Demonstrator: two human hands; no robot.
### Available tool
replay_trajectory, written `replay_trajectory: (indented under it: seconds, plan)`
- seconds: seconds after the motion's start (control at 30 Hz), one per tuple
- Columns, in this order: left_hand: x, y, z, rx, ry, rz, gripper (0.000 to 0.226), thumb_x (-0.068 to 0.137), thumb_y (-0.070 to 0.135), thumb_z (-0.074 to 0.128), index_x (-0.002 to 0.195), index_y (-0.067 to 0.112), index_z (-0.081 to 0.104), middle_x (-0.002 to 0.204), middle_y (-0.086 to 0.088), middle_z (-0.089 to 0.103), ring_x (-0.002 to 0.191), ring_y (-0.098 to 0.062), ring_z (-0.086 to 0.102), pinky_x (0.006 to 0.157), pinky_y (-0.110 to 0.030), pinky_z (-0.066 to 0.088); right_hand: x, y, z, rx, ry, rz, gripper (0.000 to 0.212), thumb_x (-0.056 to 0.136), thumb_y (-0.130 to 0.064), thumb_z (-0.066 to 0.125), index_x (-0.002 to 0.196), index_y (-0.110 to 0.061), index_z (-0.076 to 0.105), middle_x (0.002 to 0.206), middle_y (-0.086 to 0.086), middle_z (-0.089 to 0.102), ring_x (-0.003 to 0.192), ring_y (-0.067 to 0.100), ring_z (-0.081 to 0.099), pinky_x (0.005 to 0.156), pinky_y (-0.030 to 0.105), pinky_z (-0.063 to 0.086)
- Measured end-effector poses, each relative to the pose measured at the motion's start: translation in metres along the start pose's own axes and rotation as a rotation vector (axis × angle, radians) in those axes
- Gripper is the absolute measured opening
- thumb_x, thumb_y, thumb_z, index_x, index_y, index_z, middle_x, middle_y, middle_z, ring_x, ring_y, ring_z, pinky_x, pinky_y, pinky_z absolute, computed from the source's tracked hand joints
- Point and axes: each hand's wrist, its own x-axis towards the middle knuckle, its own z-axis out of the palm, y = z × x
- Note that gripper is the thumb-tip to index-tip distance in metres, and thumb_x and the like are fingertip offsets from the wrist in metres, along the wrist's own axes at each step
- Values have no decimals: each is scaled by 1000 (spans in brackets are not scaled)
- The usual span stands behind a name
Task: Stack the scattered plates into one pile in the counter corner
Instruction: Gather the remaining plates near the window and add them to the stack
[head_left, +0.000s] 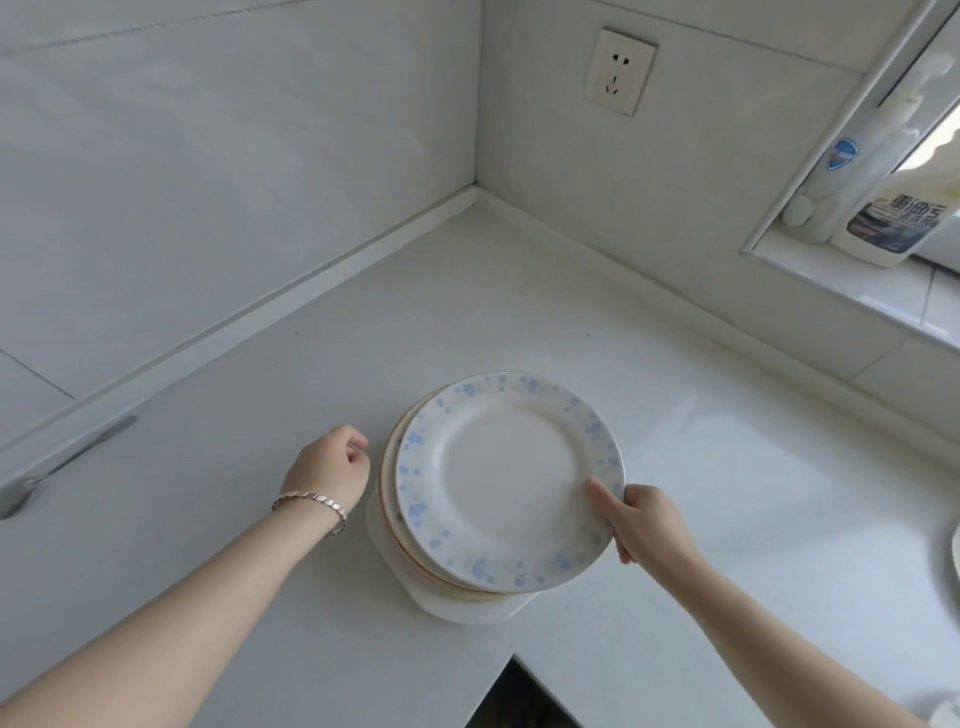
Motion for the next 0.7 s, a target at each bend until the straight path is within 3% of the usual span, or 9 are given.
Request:
replay_trajectory:
  seconds: [0.1, 0.2, 0.27, 0.33, 0.37, 0.4, 0.57, 0.7]
  plan:
    - [1, 3, 1, 3, 6, 1, 29, 89, 6, 44, 110, 10, 63, 114, -9, 66, 106, -28, 60, 86, -29, 44, 1, 2, 5, -177, 49, -22, 58, 87, -51, 51, 46, -15, 29, 39, -2, 38, 37, 15, 39, 45, 25, 30]
    - [2, 3, 1, 6, 7, -1, 30, 89, 5, 43, 110, 10, 64, 114, -10, 67, 107, -29, 60, 88, -31, 45, -1, -5, 6, -439, 77, -13, 56, 83, -62, 44, 51, -17, 37, 51, -3, 46, 50, 18, 46, 48, 27, 31]
    - [2, 3, 1, 6, 5, -2, 30, 88, 5, 43, 110, 9, 64, 114, -11, 67, 107, -29, 60, 89, -31, 45, -1, -11, 8, -430, 83, -27, 45, 82, -63, 45, 81, -19, 54, 82, -1, 60, 78, 20, 60, 60, 28, 41]
    - [2, 2, 0, 3, 3, -5, 29, 88, 5, 44, 109, 10, 64, 114, -10, 67, 106, -29, 60, 88, -31, 45, 4, -15, 13, -232, 51, -29, 58, 83, -56, 51, 124, -15, 45, 119, 4, 51, 109, 24, 55, 83, 33, 46]
    - [2, 2, 0, 1, 3, -6, 29, 89, 5, 44, 109, 10, 64, 114, -10, 67, 106, -29, 60, 88, -31, 45, 6, -17, 17, -131, 28, -32, 63, 85, -51, 53, 133, -13, 37, 127, 7, 46, 116, 25, 51, 91, 36, 46]
    - [2, 2, -1, 0, 4, -7, 29, 89, 5, 44, 109, 10, 64, 114, -11, 66, 106, -30, 60, 88, -31, 45, 7, -18, 22, -70, 9, -34, 63, 86, -47, 54, 135, -12, 33, 130, 9, 44, 118, 26, 49, 94, 37, 45]
    - [-1, 3, -7, -3, 13, 11, 27, 89, 5, 45, 108, 9, 64, 113, -12, 66, 105, -29, 60, 83, -27, 42, 10, -16, 25, 44, -23, -35, 51, 91, -39, 51, 130, -11, 34, 116, 6, 53, 103, 25, 54, 76, 29, 42]
    - [-7, 25, -13, 16, 25, 88, 27, 89, 6, 44, 108, 10, 63, 112, -10, 66, 103, -29, 60, 83, -28, 43, 9, 3, 7, 126, -56, -20, 39, 96, -42, 38, 119, -14, 51, 101, 2, 62, 88, 20, 59, 75, 30, 45]
